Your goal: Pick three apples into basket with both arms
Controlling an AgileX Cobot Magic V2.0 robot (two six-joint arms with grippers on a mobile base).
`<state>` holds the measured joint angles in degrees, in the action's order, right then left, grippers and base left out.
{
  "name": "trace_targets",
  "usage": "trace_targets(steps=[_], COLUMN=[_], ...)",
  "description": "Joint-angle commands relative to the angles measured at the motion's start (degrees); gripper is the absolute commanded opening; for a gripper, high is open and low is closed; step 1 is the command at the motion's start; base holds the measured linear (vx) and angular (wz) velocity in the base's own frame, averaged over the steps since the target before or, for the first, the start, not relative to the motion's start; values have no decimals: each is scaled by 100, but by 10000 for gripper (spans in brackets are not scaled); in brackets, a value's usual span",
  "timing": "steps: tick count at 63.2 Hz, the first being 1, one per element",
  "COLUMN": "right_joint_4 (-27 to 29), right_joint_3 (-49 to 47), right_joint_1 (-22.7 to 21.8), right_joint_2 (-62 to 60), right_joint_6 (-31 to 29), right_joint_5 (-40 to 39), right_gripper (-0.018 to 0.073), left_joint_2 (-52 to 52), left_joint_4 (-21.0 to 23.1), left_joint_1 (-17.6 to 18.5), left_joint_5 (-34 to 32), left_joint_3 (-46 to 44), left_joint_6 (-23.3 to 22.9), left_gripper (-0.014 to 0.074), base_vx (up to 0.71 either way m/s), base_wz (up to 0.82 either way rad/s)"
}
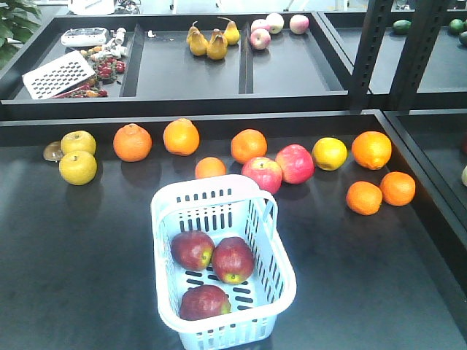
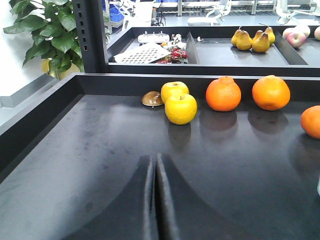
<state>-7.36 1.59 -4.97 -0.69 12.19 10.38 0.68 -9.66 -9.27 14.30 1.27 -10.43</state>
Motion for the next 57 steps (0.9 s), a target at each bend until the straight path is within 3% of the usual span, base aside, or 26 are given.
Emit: trace_targets(steps=[1,57], right_joint_4=[-52,-52], right_joint_3=[84,84], right_joint_1=[-36,107], right_joint_2=[-74,-74], right_joint_6=[-59,-59], right_joint_5=[-449,-449], right_gripper=[-4,-4], left_joint_2=[87,87], left_joint_4=[-14,-14], left_joint_1=[-10,-10], left_joint_5=[-426,-426], left_joint_3=[52,52], left_joint_6=[-42,-42], left_gripper=[-6,-6], base_vx=[0,0], base_wz=[0,0])
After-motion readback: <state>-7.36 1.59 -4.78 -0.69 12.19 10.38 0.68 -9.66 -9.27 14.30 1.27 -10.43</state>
